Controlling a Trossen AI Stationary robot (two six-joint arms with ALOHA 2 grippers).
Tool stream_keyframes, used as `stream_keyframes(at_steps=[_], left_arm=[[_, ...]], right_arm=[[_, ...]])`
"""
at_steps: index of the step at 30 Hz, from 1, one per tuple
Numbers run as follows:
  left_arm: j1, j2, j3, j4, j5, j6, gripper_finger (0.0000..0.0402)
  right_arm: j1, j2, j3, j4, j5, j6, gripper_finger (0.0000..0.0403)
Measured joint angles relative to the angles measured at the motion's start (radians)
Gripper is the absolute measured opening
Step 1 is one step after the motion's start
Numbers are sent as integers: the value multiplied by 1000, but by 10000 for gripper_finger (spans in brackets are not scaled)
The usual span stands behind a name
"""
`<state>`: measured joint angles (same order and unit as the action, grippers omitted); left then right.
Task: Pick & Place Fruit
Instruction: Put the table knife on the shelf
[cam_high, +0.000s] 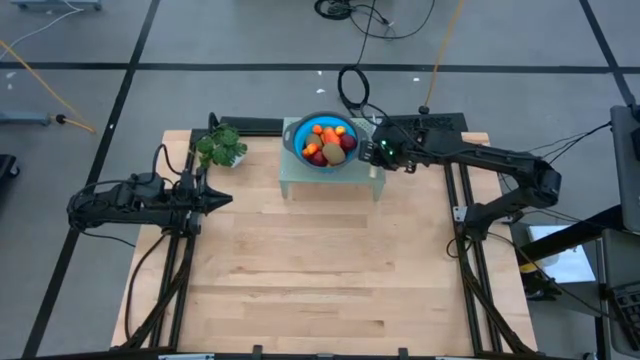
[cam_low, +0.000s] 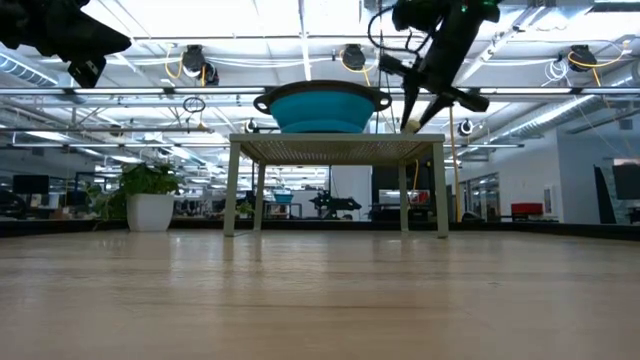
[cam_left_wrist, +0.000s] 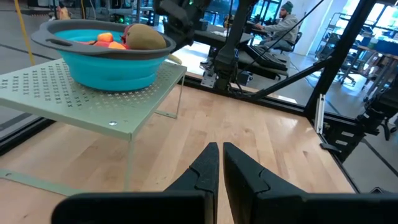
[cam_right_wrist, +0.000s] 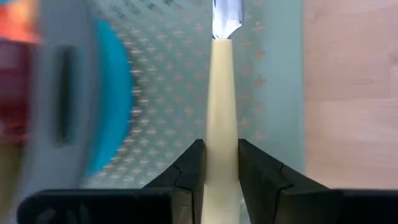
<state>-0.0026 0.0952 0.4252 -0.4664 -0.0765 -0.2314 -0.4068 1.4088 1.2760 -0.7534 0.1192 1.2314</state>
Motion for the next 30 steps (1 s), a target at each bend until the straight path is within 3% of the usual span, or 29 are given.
stream_keyframes(at_steps=[30], left_arm=[[0, 0, 0, 5, 0, -9, 21]], right_arm=[[-19, 50, -2, 55, 5, -47, 75]])
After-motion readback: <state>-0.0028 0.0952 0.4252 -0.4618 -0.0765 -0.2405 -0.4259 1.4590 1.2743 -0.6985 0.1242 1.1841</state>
